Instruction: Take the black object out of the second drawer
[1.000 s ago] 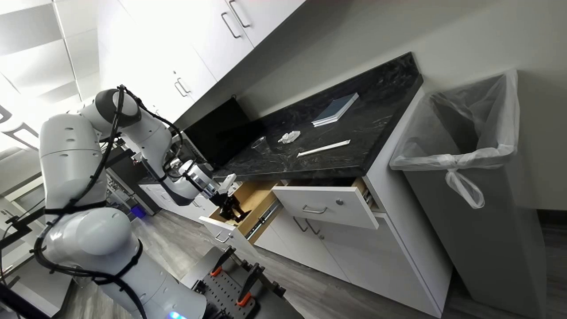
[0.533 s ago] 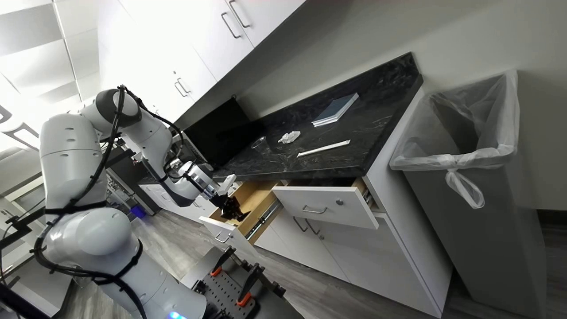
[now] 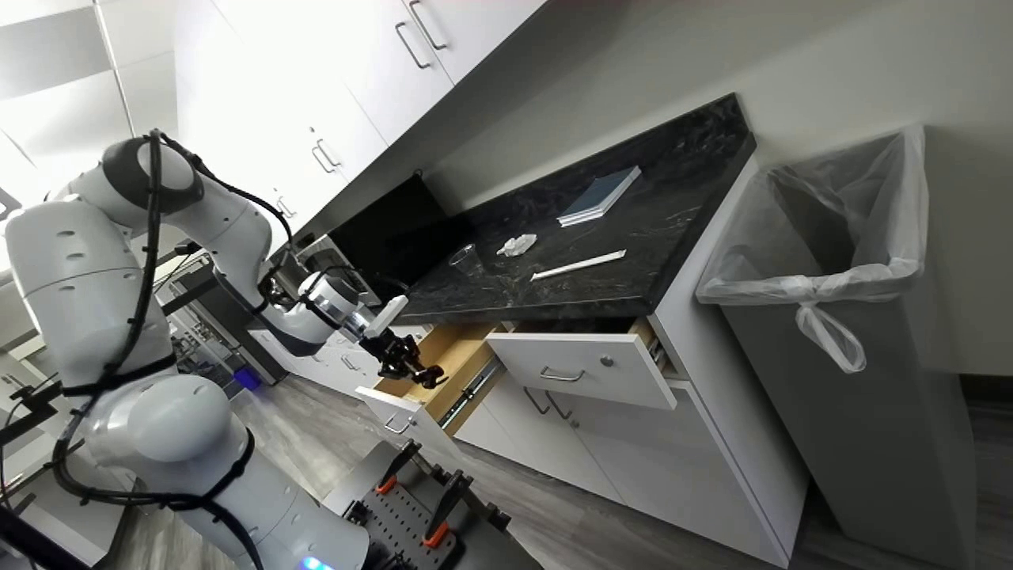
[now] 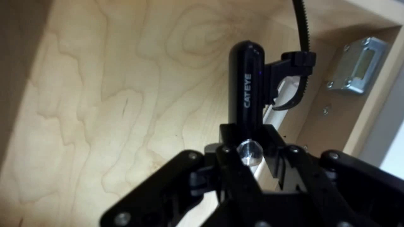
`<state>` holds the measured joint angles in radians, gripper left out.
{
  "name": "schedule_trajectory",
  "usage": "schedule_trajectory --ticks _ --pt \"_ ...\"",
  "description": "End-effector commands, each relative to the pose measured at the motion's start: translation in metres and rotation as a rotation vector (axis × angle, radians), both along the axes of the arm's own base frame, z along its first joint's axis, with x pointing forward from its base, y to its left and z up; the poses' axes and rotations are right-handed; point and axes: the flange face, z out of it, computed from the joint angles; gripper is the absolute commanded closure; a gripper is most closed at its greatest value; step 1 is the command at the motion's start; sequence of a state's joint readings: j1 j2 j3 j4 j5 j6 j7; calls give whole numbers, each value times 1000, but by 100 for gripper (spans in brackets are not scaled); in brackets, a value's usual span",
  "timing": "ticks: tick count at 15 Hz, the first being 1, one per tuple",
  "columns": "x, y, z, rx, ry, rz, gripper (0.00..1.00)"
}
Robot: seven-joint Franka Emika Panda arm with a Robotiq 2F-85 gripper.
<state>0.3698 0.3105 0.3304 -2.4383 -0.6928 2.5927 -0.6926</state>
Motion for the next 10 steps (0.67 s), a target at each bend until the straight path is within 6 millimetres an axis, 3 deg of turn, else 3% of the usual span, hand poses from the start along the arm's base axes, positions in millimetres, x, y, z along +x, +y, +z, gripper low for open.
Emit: schedule_trajectory --ticks 1,3,4,5,8,9,10 --pt "-7 -49 55 -58 -85 -150 93" --pt "-12 -59 72 -118 -90 -146 93" --pt "2 -44 50 -71 -64 -126 93" --pt "1 -48 57 -78 -77 -131 72" --pt "-1 -47 52 -81 -66 -127 72" --pt "-1 -47 49 -83 -59 -126 93" --pt "7 -50 51 -63 -89 -181 93"
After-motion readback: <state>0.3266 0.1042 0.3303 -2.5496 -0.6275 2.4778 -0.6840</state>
